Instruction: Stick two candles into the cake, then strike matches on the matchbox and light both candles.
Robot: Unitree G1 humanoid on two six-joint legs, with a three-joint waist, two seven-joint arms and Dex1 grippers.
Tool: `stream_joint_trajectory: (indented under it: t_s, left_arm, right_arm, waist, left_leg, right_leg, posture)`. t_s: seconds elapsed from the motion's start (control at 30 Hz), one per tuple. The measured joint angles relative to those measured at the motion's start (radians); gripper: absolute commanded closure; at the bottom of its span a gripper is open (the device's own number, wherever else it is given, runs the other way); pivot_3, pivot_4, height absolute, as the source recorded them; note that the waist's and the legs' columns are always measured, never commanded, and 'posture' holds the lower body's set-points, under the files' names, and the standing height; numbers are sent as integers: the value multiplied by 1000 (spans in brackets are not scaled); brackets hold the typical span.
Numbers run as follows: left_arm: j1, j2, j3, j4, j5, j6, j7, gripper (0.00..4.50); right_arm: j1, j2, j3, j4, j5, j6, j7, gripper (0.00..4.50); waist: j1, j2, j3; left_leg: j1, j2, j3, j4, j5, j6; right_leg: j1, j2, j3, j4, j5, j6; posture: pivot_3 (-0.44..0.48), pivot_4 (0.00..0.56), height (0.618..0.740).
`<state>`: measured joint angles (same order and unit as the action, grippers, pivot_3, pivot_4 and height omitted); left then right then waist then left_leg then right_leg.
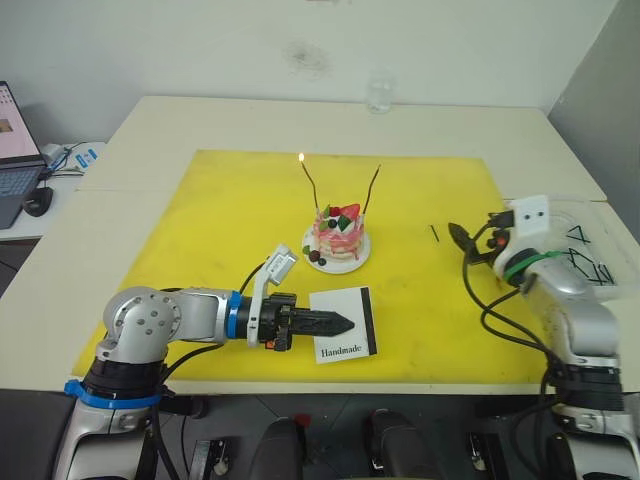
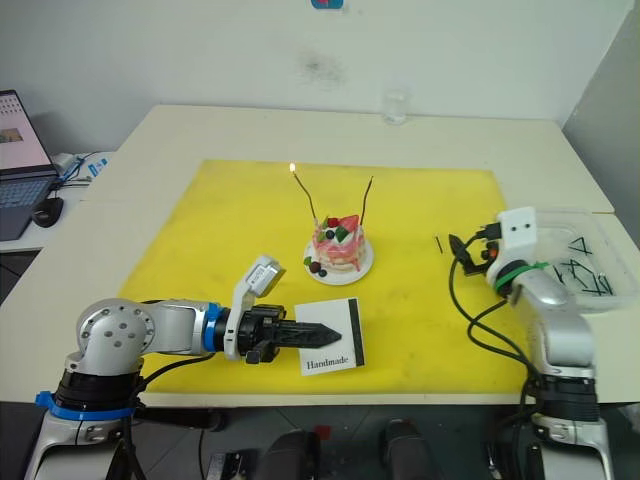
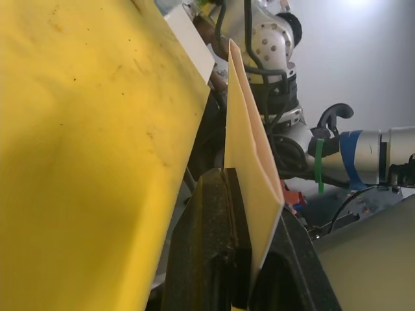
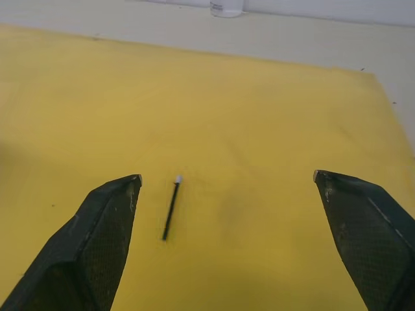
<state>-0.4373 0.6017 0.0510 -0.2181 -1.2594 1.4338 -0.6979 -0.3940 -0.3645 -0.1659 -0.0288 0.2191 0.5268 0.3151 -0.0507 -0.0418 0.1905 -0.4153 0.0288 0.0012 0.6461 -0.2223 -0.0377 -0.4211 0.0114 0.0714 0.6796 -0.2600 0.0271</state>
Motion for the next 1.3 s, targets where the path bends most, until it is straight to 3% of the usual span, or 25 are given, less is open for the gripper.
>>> stream_joint_trajectory:
  t_s: [0.47,0.57,0.93,1.3]
  left_arm:
    - [-7,8,24,-2,-36,22,37,4500]
    - [-5,8,26,-3,-42,23,52,4500]
    - [-5,4,31,-3,-76,22,85,4500]
    - [1,0,31,-3,-106,20,118,4500]
  right_arm:
    - [-81,126,83,210,-90,-125,-93,51]
    - [-92,131,84,228,-101,-128,-103,597]
    - [-144,177,40,315,-77,-151,-125,4471]
    - [-133,169,27,231,-44,-88,-121,4471]
  waist:
    - [-3,0,0]
    - [-4,0,0]
    - [-6,0,0]
    - [-5,0,0]
  left_leg:
    - [0,0,-1,0,0,0]
    - [0,0,-1,1,0,0]
    - [1,0,-1,1,0,0]
    - [1,0,-1,0,0,0]
  right_leg:
    - [0,1,-1,1,1,-2]
    - [0,1,-1,1,1,-1]
    - [1,1,-1,1,1,-1]
    - [0,1,-1,1,1,-1]
  posture:
    - [0,150,740]
    - [0,150,740]
    - [0,150,740]
    - [0,150,740]
